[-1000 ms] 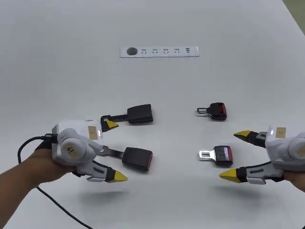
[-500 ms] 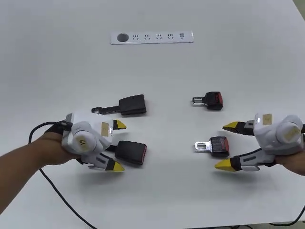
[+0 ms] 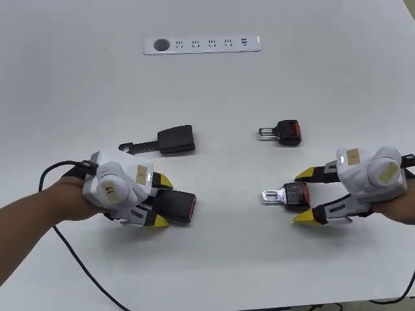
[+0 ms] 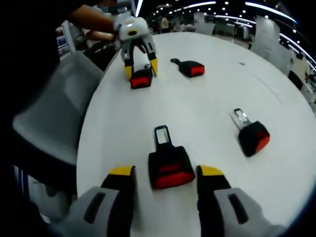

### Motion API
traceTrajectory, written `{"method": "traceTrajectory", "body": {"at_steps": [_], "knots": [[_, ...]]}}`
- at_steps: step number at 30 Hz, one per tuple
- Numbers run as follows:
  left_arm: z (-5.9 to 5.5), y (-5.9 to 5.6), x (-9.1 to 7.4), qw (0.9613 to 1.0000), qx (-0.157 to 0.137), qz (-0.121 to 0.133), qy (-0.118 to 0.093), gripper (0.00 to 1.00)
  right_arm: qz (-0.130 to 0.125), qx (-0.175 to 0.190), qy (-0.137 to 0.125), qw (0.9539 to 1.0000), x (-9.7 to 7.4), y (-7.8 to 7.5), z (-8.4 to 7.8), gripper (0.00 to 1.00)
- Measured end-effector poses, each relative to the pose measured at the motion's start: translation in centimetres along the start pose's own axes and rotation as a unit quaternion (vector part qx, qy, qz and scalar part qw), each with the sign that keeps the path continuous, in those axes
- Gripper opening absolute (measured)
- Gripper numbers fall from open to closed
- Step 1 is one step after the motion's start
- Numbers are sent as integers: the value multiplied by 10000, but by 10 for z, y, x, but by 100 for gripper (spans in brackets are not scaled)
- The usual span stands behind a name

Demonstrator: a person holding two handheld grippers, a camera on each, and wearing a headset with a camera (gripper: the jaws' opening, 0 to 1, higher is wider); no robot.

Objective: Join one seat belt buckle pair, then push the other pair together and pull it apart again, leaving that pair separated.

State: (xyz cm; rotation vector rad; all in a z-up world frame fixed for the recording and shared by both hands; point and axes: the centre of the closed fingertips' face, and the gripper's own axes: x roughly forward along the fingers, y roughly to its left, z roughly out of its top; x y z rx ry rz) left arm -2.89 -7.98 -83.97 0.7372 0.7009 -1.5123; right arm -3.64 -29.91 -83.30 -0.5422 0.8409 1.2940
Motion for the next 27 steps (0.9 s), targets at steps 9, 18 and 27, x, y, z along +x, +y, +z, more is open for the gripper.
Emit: {"method": "traceTrajectory", "body": {"at_steps": [9, 18, 27], "knots": [[4, 3, 1, 9982, -383, 380, -278, 36, 95, -66, 36, 9999, -3, -2, -5, 35], [4, 5, 1, 9969, -467, 513, -362, 35, 189, -98, -228, 9995, -3, -2, -3, 34], [7, 6, -2, 9965, -543, 520, -366, 35, 378, -246, -591, 9972, -4, 1, 0, 33]]}}
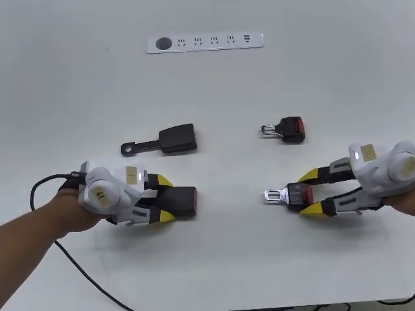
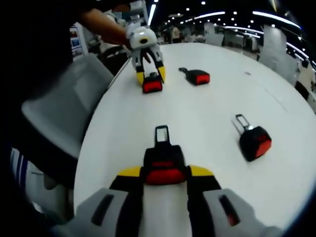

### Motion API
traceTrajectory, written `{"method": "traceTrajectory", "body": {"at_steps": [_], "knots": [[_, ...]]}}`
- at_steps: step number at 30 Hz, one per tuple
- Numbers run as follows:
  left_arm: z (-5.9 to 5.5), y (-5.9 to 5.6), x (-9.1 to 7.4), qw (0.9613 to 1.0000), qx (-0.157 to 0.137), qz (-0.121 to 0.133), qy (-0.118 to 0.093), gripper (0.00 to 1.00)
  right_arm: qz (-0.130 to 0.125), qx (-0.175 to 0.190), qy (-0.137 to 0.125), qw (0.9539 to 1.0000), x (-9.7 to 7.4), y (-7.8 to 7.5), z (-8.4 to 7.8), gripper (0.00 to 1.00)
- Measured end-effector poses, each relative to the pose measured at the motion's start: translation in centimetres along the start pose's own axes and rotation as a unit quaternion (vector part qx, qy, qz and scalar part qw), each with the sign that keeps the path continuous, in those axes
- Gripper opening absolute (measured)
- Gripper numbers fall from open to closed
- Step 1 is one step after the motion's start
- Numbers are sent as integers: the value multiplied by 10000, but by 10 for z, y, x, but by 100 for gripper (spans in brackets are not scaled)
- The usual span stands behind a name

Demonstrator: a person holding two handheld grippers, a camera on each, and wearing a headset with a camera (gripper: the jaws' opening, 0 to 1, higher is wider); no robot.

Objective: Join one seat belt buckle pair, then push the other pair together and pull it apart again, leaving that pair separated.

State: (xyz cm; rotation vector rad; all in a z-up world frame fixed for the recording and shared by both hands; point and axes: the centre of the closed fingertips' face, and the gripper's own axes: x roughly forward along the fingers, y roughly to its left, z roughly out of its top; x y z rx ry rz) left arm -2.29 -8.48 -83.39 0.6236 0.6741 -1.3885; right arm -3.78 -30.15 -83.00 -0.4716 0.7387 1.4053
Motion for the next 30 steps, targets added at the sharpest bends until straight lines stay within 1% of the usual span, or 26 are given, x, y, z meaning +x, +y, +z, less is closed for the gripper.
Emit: {"method": "traceTrajectory", "body": {"at_steps": [2, 10, 18, 30], "knots": [[0, 0, -1, 10000, -17, 4, 12, 35, 4, 40, -116, 9999, 0, 0, 1, 33], [2, -1, -2, 10000, -45, 9, 26, 35, -12, 89, -370, 9993, 5, 0, 8, 33], [4, -2, -3, 10000, -67, -6, 72, 35, 79, 28, -523, 9986, 19, 3, 22, 33], [3, -2, -3, 9999, -80, -30, 120, 35, 186, -34, -751, 9970, 43, 8, 45, 34]]}}
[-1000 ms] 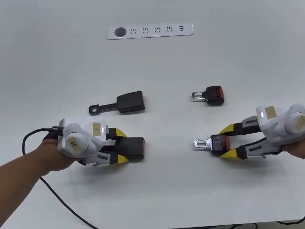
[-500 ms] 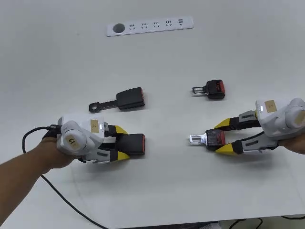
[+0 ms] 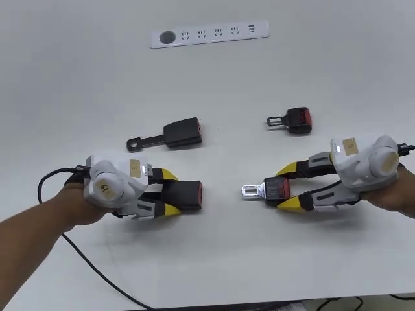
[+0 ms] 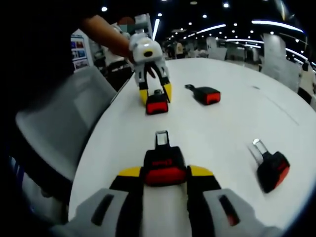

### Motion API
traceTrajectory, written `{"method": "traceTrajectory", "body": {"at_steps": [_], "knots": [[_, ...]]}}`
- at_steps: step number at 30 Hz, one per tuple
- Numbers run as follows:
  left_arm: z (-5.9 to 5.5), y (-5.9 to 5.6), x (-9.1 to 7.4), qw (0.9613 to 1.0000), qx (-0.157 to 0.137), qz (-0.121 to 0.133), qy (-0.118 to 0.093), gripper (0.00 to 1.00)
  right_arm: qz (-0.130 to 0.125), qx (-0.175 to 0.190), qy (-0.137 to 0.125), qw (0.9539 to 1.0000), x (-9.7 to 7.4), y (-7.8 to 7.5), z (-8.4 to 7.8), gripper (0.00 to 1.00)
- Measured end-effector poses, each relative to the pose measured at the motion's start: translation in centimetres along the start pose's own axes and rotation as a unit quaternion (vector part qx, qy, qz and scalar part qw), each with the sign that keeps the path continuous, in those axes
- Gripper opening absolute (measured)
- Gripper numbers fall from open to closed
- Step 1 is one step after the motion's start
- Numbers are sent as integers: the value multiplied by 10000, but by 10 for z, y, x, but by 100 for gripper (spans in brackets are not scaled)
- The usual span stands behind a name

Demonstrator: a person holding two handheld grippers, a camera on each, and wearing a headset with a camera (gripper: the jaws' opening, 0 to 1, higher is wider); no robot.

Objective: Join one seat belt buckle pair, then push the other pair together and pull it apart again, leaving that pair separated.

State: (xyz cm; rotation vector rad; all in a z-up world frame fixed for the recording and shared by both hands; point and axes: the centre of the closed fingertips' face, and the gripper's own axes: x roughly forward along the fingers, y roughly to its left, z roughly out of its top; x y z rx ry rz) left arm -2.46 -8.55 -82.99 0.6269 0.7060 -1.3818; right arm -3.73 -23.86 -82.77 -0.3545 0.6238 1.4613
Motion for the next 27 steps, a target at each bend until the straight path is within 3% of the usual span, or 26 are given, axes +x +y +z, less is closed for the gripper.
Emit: {"method": "traceTrajectory", "body": {"at_steps": [16, 27], "knots": [[-5, 2, 2, 10000, -64, 19, 35, 35, 18, 106, -281, 9995, 36, 2, 24, 33], [-7, 4, 3, 9999, -110, 48, 46, 35, -2, 173, -322, 9993, 55, 2, 35, 33]]}}
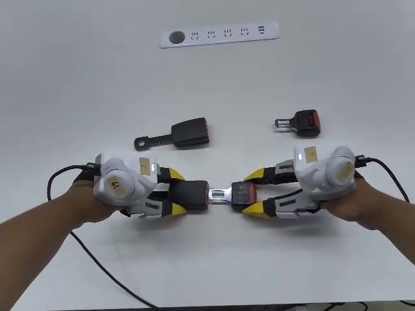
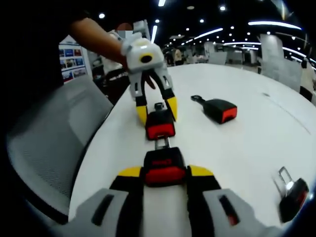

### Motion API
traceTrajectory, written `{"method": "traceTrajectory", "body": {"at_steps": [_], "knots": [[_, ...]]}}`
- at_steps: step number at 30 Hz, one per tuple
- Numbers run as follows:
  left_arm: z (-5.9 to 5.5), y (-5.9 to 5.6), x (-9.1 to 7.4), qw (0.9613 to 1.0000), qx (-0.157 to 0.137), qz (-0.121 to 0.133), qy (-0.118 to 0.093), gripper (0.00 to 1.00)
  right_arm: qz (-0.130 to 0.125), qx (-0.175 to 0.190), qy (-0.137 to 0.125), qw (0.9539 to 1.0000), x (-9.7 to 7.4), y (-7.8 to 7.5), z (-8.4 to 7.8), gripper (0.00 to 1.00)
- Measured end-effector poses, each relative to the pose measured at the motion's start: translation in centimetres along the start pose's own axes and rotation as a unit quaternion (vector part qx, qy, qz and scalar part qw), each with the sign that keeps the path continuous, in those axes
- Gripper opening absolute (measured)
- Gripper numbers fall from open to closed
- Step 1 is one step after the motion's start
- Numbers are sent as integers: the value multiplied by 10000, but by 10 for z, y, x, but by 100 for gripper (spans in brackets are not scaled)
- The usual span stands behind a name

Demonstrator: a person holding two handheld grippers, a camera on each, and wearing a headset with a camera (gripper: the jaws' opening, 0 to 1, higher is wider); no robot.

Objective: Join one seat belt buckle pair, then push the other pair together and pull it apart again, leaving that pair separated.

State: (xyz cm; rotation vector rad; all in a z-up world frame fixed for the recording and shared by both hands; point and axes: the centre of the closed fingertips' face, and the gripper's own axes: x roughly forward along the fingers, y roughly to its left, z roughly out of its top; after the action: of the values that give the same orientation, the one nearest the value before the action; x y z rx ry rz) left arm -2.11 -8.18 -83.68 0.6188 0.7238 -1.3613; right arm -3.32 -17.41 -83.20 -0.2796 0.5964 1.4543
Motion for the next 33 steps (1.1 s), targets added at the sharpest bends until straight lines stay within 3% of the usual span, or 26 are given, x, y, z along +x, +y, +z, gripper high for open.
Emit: {"method": "traceTrajectory", "body": {"at_steps": [7, 14, 25, 33], "knots": [[-4, 2, 1, 10000, 61, -31, 54, 35, -18, -50, 109, 9999, 3, -1, 0, 33], [-3, 2, 1, 10000, 60, 4, 57, 34, -72, -10, 161, 9998, 14, 1, 6, 33], [-2, 0, 2, 9995, 291, -76, 120, 34, 27, -102, 442, 9990, 15, 0, 5, 33], [0, -1, 2, 9995, 302, -77, 80, 33, 37, -128, 554, 9984, 21, 0, 9, 32]]}}
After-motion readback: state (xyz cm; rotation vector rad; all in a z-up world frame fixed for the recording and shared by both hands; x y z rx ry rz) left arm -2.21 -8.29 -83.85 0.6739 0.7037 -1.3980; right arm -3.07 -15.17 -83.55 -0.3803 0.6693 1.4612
